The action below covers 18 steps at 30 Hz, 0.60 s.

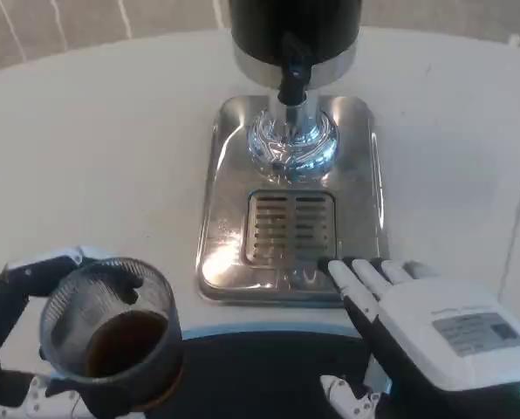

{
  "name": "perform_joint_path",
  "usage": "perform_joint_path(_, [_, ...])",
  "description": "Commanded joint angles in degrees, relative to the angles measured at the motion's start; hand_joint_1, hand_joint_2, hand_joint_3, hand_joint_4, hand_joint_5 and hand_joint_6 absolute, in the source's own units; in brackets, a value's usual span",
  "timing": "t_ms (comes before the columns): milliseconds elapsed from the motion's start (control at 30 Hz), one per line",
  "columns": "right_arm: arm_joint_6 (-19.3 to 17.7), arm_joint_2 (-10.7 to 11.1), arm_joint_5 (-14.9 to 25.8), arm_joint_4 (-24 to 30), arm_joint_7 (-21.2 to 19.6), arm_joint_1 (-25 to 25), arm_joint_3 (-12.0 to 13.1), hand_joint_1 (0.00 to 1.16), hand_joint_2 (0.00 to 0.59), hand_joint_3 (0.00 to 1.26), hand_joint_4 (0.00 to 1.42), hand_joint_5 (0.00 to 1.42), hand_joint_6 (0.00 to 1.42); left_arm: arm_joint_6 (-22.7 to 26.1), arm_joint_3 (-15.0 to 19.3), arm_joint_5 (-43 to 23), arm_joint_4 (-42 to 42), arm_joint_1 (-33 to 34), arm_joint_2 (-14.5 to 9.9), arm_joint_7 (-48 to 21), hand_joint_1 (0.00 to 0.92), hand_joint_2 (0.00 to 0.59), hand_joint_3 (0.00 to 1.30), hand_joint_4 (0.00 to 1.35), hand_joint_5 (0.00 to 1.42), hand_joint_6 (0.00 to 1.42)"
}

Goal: Grasp the cup under the faucet to collect the drink, then remove the cup.

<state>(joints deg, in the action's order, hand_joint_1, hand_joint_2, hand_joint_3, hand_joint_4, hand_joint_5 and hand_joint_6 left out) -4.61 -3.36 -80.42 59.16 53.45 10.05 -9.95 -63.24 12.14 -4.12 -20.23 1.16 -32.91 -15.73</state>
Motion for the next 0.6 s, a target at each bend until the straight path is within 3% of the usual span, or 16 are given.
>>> perform_joint_path(33, [-1.37, -2.99, 1.18, 0.84, -1.22, 1.92, 0.19, 0.16, 0.537, 0.0, 0.0, 0.0, 0.0, -1.14, 1.03, -2.19, 2.06, -0.84, -0.52, -0.37, 0.635, 0.0, 0.95, 1.14, 1.35, 0.89])
perform_joint_path(600, [-4.23, -3.38, 4.37, 0.84, -2.07, 4.11, 3.22, 0.16, 0.537, 0.0, 0.0, 0.0, 0.0, -0.18, 0.43, -0.88, 2.78, 0.01, 0.77, -0.43, 0.642, 0.0, 0.95, 1.14, 1.35, 0.89])
